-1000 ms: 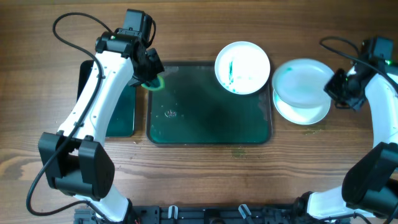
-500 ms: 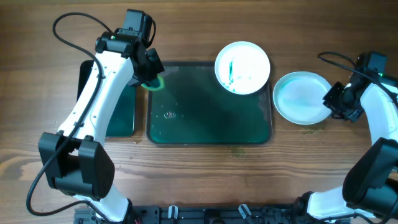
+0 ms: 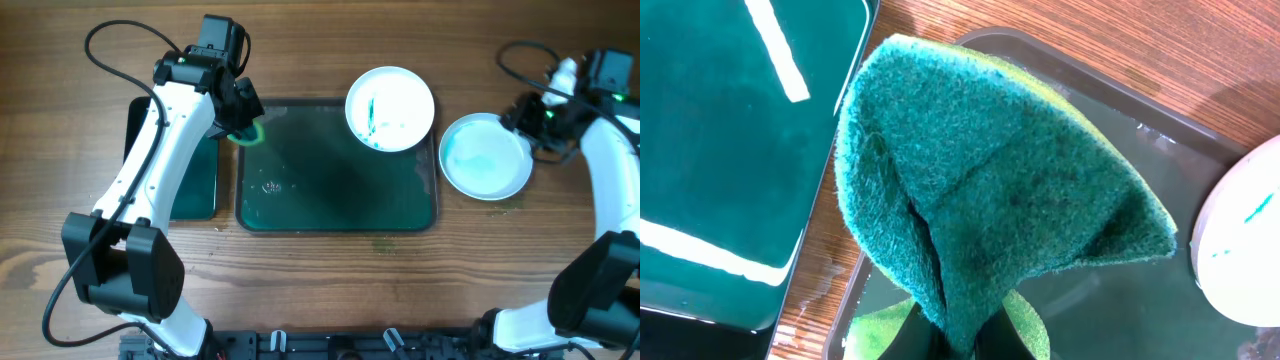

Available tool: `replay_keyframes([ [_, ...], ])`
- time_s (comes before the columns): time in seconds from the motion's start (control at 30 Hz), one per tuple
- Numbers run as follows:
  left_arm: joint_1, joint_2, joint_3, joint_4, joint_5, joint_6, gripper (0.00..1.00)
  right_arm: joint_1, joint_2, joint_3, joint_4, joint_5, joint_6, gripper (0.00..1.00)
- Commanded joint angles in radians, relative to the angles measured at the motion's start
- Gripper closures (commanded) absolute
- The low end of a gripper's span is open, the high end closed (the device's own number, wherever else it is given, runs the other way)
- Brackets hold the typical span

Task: Clean dirty plates on tray and stack at the side
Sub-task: 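Grasp the top plate with right gripper and move it to tray center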

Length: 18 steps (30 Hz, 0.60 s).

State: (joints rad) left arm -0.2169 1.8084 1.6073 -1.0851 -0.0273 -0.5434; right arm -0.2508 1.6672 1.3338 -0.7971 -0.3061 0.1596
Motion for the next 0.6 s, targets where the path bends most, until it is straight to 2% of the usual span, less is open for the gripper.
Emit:
replay_keyframes([
  [0.0, -0.004, -0.002, 0.008, 0.000, 0.008, 0.015, 0.96, 0.129, 0.043, 0.021, 0.089, -0.068, -0.051, 0.47],
  [0.13, -0.004, -0.002, 0.008, 0.000, 0.008, 0.015, 0.96, 0.204, 0.157, 0.033, 0.177, -0.020, -0.045, 0.47],
  [0.3, -0.003, -0.002, 0.008, 0.000, 0.008, 0.015, 0.96, 0.222, 0.268, 0.048, 0.254, 0.001, -0.068, 0.49],
  [0.4, -0.004, -0.002, 0.008, 0.003, 0.008, 0.015, 0.96, 0.222, 0.323, 0.048, 0.296, 0.006, -0.067, 0.54],
  [0.5, -0.003, -0.002, 0.008, 0.006, 0.008, 0.015, 0.96, 0.222, 0.370, 0.048, 0.315, -0.009, -0.066, 0.64],
  [0.57, -0.003, -0.002, 0.008, 0.007, 0.008, 0.015, 0.96, 0.222, 0.380, 0.048, 0.318, -0.017, -0.068, 0.66],
])
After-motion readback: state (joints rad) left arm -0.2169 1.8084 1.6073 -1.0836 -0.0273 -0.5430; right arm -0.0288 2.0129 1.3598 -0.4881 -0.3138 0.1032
